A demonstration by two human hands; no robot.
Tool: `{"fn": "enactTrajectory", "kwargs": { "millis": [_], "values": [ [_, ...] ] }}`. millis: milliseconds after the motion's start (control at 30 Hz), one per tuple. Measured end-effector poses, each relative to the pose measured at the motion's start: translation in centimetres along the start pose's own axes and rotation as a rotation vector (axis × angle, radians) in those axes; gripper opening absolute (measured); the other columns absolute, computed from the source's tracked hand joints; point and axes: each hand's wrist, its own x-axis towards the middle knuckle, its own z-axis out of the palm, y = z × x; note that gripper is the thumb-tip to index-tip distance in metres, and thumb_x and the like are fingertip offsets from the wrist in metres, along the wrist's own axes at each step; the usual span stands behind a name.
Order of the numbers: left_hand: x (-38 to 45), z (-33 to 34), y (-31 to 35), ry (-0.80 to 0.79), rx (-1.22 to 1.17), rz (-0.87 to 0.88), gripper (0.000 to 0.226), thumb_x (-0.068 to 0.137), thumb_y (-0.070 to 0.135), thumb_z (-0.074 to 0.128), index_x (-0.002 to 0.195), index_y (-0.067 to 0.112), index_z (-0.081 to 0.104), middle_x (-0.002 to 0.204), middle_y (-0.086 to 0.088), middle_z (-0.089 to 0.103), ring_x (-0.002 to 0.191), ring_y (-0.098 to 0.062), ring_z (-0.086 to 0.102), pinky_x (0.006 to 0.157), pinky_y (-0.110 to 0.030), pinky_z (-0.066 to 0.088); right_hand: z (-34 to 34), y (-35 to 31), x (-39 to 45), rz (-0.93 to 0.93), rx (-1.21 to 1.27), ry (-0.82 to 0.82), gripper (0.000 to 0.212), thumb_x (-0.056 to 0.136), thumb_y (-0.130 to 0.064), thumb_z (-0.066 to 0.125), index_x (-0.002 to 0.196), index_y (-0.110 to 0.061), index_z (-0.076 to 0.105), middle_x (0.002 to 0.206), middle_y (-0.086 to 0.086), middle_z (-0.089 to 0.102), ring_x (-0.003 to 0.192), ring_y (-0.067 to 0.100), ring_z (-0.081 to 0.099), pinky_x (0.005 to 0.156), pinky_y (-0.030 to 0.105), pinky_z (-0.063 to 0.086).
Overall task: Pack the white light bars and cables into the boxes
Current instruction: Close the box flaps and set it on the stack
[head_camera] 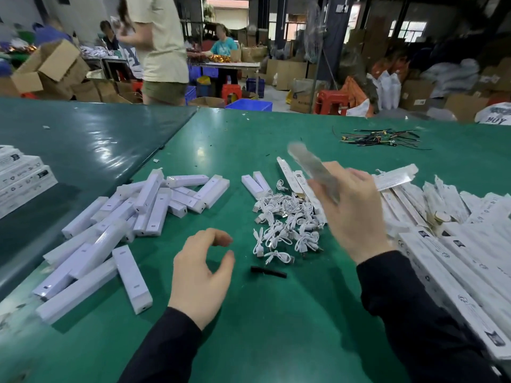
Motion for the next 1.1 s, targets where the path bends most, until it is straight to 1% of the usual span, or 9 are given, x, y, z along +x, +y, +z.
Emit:
{"fn": "enactTrajectory", "kwargs": {
  "millis": [67, 133, 200, 300, 400, 567, 767, 900, 1100],
  "values": [
    [0.4, -0.1, 0.3, -0.114, -0.412, -0.203, 0.022, 0.074, 0.018, 0.073, 0.095, 0.020, 0.067, 0.093, 0.004, 0.073, 0.095, -0.015, 0.065, 0.084, -0.028, 0.051, -0.5, -3.6, -0.9, 0.207, 0.522, -0.155, 0.019, 0.097, -0.026, 0.056, 0.113, -0.016, 0.057, 0.075, -0.002, 0.065, 0.056, 0.018, 0.059, 0.056, 0.038, 0.055],
    [0.9, -0.6, 0.3, -0.321, -0.859, -0.354, 0.050, 0.067, 0.035, 0.079, 0.112, 0.016, 0.068, 0.111, -0.006, 0.072, 0.106, -0.022, 0.065, 0.087, -0.039, 0.053, -0.8, -6.5, -2.6, 0.604, 1.045, -0.451, 0.023, 0.098, -0.028, 0.055, 0.118, -0.016, 0.055, 0.073, 0.004, 0.066, 0.055, 0.018, 0.063, 0.051, 0.033, 0.056],
    [1.0, -1.0, 0.7, -0.483, -1.117, -0.412, 0.061, 0.065, 0.048, 0.083, 0.116, 0.017, 0.071, 0.121, -0.010, 0.069, 0.110, -0.022, 0.065, 0.084, -0.037, 0.055, -1.0, -8.0, -4.6, 0.904, 1.280, -0.716, 0.023, 0.096, -0.029, 0.056, 0.112, -0.012, 0.057, 0.063, 0.007, 0.061, 0.046, 0.017, 0.057, 0.045, 0.026, 0.051],
    [0.6, -1.0, 1.1, -0.610, -1.115, -0.385, 0.062, 0.069, 0.052, 0.081, 0.118, 0.015, 0.071, 0.120, -0.010, 0.069, 0.108, -0.022, 0.066, 0.083, -0.033, 0.056, -1.0, -8.7, -6.7, 0.970, 1.356, -0.805, 0.017, 0.087, -0.028, 0.068, 0.092, -0.014, 0.059, 0.059, 0.006, 0.057, 0.042, 0.015, 0.051, 0.042, 0.021, 0.045],
    [0.4, -0.8, 1.3, -0.649, -1.130, -0.459, 0.085, 0.062, 0.044, 0.089, 0.127, -0.002, 0.059, 0.117, -0.022, 0.065, 0.098, -0.030, 0.067, 0.068, -0.034, 0.058, -1.1, -8.4, -7.3, 0.926, 1.412, -0.828, 0.020, 0.079, -0.009, 0.075, 0.094, -0.013, 0.062, 0.058, 0.006, 0.055, 0.040, 0.013, 0.051, 0.041, 0.020, 0.045],
    [0.0, -0.4, 1.6, -0.706, -1.102, -0.452, 0.079, 0.054, 0.037, 0.094, 0.120, 0.003, 0.066, 0.122, -0.023, 0.065, 0.102, -0.032, 0.067, 0.089, -0.041, 0.056, -1.0, -8.4, -7.7, 0.913, 1.428, -0.893, 0.015, 0.077, -0.007, 0.066, 0.080, -0.021, 0.064, 0.056, 0.006, 0.055, 0.037, 0.015, 0.050, 0.039, 0.020, 0.042],
    [-0.2, 0.3, 1.5, -0.530, -1.060, -0.503, 0.068, 0.040, 0.033, 0.098, 0.101, 0.010, 0.077, 0.092, -0.013, 0.073, 0.081, -0.020, 0.072, 0.071, -0.029, 0.059, -0.5, -8.6, -8.2, 0.949, 1.380, -0.936, 0.017, 0.086, -0.017, 0.059, 0.100, -0.009, 0.052, 0.064, 0.009, 0.059, 0.047, 0.019, 0.059, 0.041, 0.022, 0.047],
    [0.0, 0.3, 1.3, -0.355, -0.964, -0.506, 0.035, 0.057, 0.018, 0.082, 0.090, 0.007, 0.078, 0.089, -0.016, 0.073, 0.067, -0.017, 0.069, 0.061, -0.024, 0.057, 0.1, -8.1, -8.4, 0.961, 1.169, -0.749, 0.022, 0.093, -0.020, 0.063, 0.110, -0.005, 0.061, 0.077, 0.007, 0.064, 0.060, 0.020, 0.065, 0.053, 0.028, 0.056],
    [-0.3, 0.0, 1.7, -0.361, -1.019, -0.412, 0.043, 0.078, 0.022, 0.065, 0.111, -0.006, 0.066, 0.085, -0.018, 0.070, 0.051, -0.014, 0.061, 0.048, -0.019, 0.050, -0.4, -7.8, -7.8, 1.043, 1.439, -0.819, 0.039, 0.098, -0.037, 0.046, 0.107, -0.003, 0.064, 0.088, 0.008, 0.070, 0.064, 0.018, 0.067, 0.059, 0.029, 0.058]
  ]
}}
